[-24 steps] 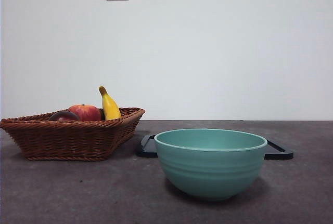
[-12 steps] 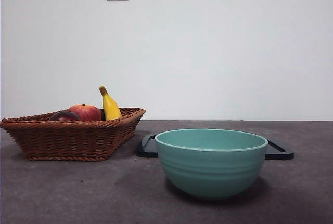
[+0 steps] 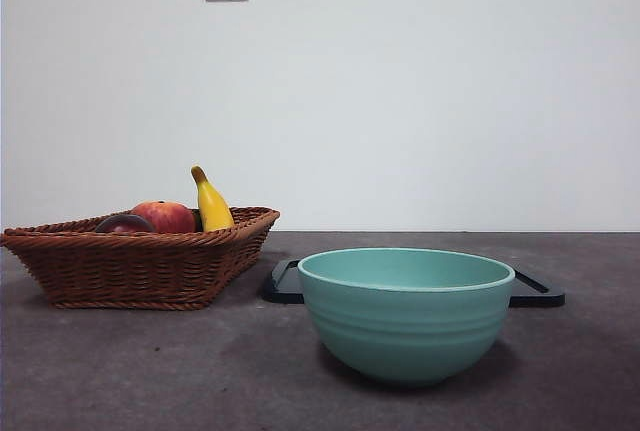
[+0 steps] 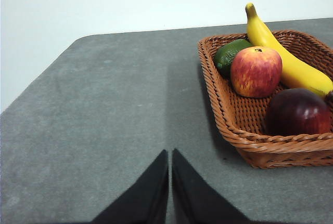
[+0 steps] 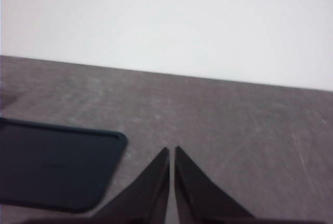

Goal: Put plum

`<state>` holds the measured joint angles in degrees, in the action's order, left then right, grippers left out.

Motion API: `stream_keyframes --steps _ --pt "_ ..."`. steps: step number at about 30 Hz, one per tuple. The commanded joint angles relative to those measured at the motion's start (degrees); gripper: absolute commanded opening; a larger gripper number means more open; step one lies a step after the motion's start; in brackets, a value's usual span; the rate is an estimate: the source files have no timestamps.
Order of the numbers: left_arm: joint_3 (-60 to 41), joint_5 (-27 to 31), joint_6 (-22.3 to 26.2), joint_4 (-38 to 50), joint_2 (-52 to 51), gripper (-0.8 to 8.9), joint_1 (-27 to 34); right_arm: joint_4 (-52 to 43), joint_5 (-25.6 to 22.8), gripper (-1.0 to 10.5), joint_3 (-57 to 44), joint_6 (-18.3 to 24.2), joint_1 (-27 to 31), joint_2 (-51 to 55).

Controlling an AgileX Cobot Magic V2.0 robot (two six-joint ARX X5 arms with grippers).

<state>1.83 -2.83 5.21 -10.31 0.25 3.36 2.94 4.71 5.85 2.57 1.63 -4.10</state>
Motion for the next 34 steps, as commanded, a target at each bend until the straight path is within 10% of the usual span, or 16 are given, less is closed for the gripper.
stream_keyframes --steps 1,34 --pt "-1.18 0.07 -0.17 -0.42 -0.07 0.09 0.11 -0.81 -0.98 0.1 -1.99 -0.61 0.2 0.94" --pt "-1.16 0.07 -0.17 -0.42 -0.07 0.09 0.11 6.08 -1.79 0.1 -5.2 -0.74 0.87 3.89"
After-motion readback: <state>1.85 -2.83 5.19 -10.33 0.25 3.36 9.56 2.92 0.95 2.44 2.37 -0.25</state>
